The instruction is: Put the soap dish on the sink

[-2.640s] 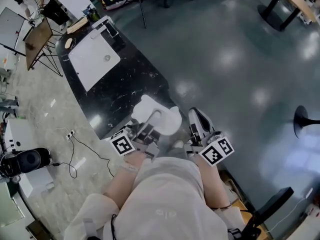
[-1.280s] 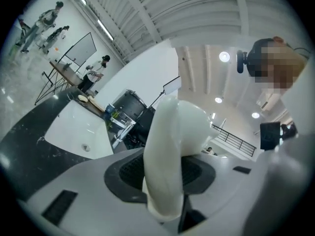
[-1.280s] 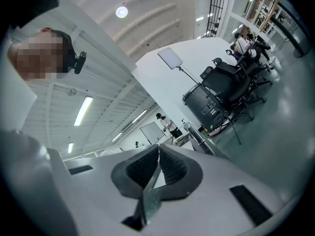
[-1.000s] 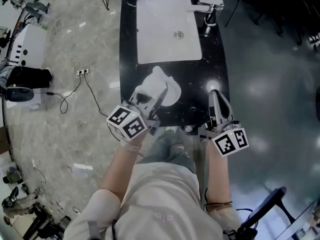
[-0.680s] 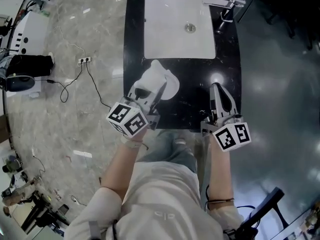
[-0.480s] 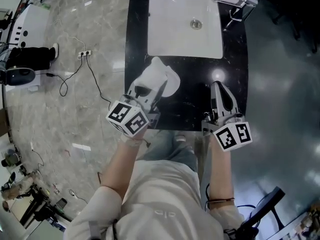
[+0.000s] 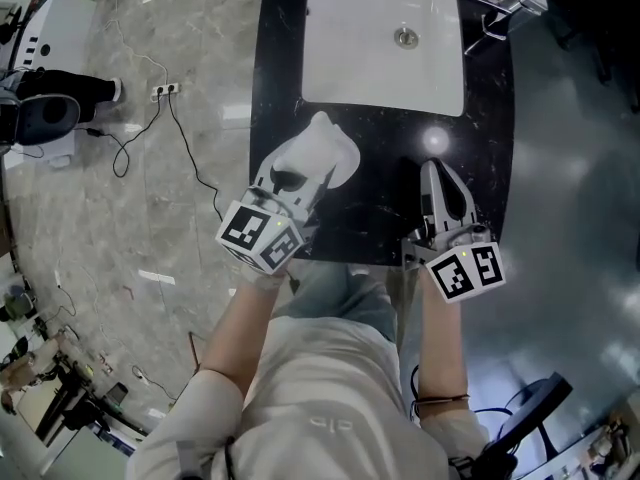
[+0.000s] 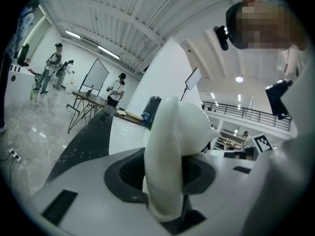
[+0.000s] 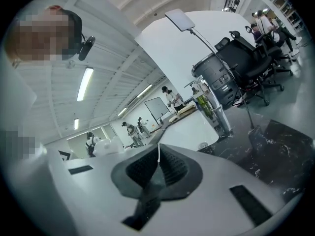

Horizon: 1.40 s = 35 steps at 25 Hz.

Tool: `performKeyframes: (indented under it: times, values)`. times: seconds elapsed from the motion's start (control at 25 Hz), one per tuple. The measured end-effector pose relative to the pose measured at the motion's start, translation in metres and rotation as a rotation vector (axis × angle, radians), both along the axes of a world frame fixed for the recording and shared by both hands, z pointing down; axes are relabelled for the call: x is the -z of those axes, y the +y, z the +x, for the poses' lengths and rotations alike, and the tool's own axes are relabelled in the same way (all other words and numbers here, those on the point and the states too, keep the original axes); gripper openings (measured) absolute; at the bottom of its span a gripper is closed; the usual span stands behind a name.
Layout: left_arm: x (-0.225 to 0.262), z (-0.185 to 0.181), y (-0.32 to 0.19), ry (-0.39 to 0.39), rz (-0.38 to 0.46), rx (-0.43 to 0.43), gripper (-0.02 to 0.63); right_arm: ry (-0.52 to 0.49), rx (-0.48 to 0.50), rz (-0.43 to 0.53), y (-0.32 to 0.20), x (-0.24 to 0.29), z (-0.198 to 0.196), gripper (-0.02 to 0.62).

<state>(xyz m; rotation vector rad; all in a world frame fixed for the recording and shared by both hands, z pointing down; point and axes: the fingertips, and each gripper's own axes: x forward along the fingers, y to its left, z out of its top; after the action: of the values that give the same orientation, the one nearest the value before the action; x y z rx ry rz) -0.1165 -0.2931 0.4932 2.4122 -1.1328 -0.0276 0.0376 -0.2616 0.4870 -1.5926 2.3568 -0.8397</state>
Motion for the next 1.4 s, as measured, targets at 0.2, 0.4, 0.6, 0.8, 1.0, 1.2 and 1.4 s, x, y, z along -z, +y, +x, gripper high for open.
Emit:
performKeyframes:
  times: [0.2, 0.4, 0.6, 0.8, 1.0, 1.2, 1.4]
  values:
    - [0.002, 0.005, 0.003, -0.041, 0.048, -0.04, 0.143, -0.002, 0.016, -0.011, -0.001, -0.005, -0.009, 0.025]
    - [0.0, 0.006, 0.006, -0.067, 0.045, -0.042, 0.143, 0.004, 0.029, -0.02, -0.001, -0.013, -0.018, 0.025]
    - [-0.003, 0.005, 0.01, -0.063, 0.039, -0.042, 0.143, 0.004, 0.035, -0.025, 0.0, -0.016, -0.024, 0.025]
    - [-0.002, 0.004, 0.011, -0.056, 0.038, -0.044, 0.19, 0.004, 0.035, -0.021, 0.002, -0.014, -0.025, 0.025]
    - [-0.004, 0.005, 0.014, -0.053, 0.04, -0.052, 0.22, 0.0, 0.034, -0.018, 0.003, -0.015, -0.025, 0.025]
    - [-0.002, 0.004, 0.017, -0.051, 0.041, -0.064, 0.245, -0.005, 0.03, -0.015, 0.006, -0.014, -0.027, 0.025]
    - [0.004, 0.002, 0.023, -0.058, 0.042, -0.056, 0.247, -0.006, 0.034, -0.012, 0.011, -0.012, -0.029, 0.025]
